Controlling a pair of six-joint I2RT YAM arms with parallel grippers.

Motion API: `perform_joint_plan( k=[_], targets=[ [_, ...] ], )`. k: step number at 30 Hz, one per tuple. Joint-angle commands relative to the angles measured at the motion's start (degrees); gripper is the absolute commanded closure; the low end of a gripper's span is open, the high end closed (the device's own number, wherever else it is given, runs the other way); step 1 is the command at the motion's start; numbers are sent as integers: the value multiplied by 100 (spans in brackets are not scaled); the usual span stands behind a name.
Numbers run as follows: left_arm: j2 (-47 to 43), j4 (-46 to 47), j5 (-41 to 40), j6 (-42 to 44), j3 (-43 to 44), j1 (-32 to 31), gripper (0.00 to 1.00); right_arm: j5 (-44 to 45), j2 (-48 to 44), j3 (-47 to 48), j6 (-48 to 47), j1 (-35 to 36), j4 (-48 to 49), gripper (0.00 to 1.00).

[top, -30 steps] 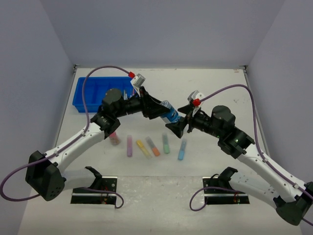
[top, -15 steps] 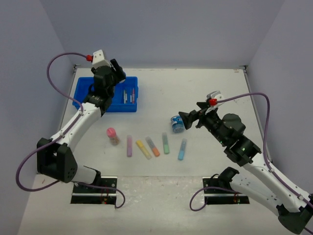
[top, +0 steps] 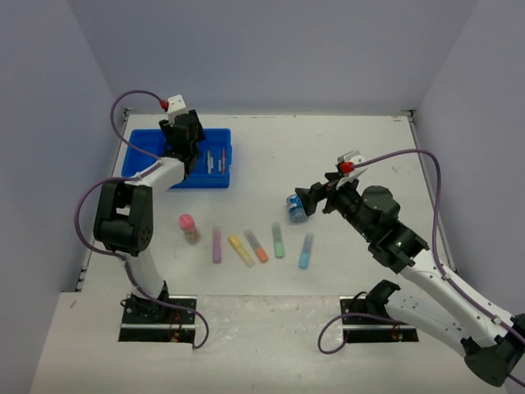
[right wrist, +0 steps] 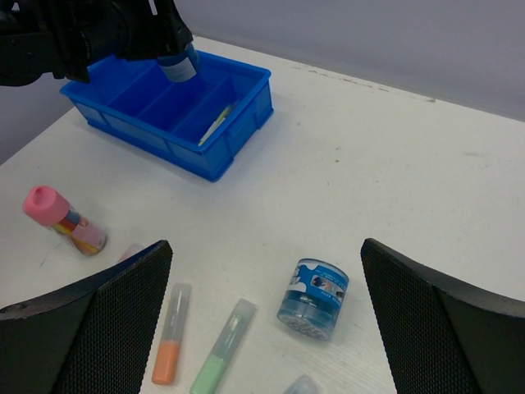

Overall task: Sort the stationery into containers
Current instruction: Place the stationery in the storage box.

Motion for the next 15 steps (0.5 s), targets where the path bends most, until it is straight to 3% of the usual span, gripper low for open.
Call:
perform_joint_plan(
  k=[1, 12, 13, 14, 15],
  targets=[
    [189, 1123, -47, 213, 198, 88, 100, -81, 63, 6, 62, -24, 265, 1],
    [524, 1054, 253, 72, 338, 124, 98, -156, 234, 85, 76, -24, 230, 1],
    [549, 1028, 253, 81, 350, 126, 92, -170, 240, 88, 73, -24, 224, 1],
    [567, 970, 253, 96, 372, 133, 78, -191, 251, 94, 78, -24, 212, 1],
    [567, 951, 253, 87, 368, 138, 70, -206, 246, 94, 73, -24, 207, 1]
  ],
)
